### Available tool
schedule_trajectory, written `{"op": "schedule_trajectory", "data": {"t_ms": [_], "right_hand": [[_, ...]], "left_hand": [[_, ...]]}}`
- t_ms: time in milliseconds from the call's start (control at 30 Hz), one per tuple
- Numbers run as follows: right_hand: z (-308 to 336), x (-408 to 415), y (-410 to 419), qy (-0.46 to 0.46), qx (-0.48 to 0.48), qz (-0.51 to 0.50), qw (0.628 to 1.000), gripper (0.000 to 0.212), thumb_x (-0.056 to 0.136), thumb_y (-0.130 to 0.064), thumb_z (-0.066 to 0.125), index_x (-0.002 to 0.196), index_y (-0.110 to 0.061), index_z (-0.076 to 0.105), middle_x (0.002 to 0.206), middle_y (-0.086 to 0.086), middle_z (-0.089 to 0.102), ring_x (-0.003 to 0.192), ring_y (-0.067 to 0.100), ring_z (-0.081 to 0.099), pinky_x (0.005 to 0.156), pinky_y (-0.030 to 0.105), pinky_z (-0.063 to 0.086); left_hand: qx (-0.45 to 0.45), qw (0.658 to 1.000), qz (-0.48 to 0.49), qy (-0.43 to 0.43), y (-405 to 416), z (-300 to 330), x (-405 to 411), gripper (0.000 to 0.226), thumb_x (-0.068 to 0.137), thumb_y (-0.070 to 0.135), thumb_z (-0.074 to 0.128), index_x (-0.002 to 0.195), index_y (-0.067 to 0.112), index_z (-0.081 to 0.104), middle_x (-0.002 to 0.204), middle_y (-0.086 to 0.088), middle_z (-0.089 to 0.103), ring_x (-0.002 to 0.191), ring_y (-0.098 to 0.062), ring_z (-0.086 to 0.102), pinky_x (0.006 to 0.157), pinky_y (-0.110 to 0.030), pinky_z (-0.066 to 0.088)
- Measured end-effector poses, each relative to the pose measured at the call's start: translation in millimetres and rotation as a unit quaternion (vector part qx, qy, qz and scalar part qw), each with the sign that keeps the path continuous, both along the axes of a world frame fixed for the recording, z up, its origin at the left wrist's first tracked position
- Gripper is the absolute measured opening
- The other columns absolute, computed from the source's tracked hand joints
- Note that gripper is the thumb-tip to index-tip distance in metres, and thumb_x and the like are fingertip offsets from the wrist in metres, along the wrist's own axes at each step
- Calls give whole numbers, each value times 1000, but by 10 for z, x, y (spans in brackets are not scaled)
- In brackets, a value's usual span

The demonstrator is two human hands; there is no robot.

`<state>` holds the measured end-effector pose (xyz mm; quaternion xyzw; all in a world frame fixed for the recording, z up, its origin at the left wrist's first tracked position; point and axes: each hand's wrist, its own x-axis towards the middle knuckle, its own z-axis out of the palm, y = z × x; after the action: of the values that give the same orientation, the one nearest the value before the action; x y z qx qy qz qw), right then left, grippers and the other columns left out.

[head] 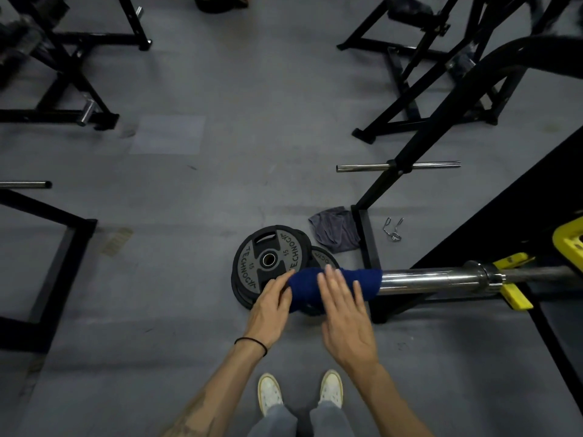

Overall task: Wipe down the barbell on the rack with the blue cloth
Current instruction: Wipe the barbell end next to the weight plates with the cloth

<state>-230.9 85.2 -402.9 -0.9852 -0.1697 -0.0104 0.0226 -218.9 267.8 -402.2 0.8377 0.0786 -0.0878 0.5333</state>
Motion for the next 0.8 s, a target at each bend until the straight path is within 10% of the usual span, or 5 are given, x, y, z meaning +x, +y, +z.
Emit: {"op": "schedule_trajectory", "data": {"t_ms": [133,300,533,700,800], "right_hand": [[-1,-2,108,12,44,-140,989,115,63,-13,83,159,-2,21,168,20,17,156,35,13,125,53,8],[-22,-184,413,4,60,22,998,84,81,-22,44,161,-6,25,171,13,10,158,30,14,123,51,17],[-81,-59,50,15,74,-162,984,124,59,-9,84,161,-3,14,170,18,9,158,32,6,125,49,4],[-123,-231,227,2,54,36,998,111,67,-17,75,162,-9,19,172,10,11,158,29,13,122,51,16],[-160,-182,-78,-15,18,37,999,103,72,-12,69,162,-10,20,172,8,11,158,25,14,123,52,16]], "left_hand": [[-6,1000,13,7,23,10,-9,40,104,26,48,144,33,47,128,9,48,112,-5,54,99,-37,52],[-33,999,-2,-7,-12,29,-103,51,97,16,55,140,40,46,133,27,42,115,-4,57,95,-37,54],[-92,993,47,-59,-51,43,-221,55,96,-3,52,128,41,58,135,16,50,81,-15,71,68,-30,60],[-44,995,48,-81,-67,-35,-195,32,103,25,47,126,43,60,129,19,55,101,-14,67,78,-43,60],[-57,995,48,-64,-63,12,-191,33,105,23,47,124,49,57,124,21,55,78,-14,71,71,-45,61]]}}
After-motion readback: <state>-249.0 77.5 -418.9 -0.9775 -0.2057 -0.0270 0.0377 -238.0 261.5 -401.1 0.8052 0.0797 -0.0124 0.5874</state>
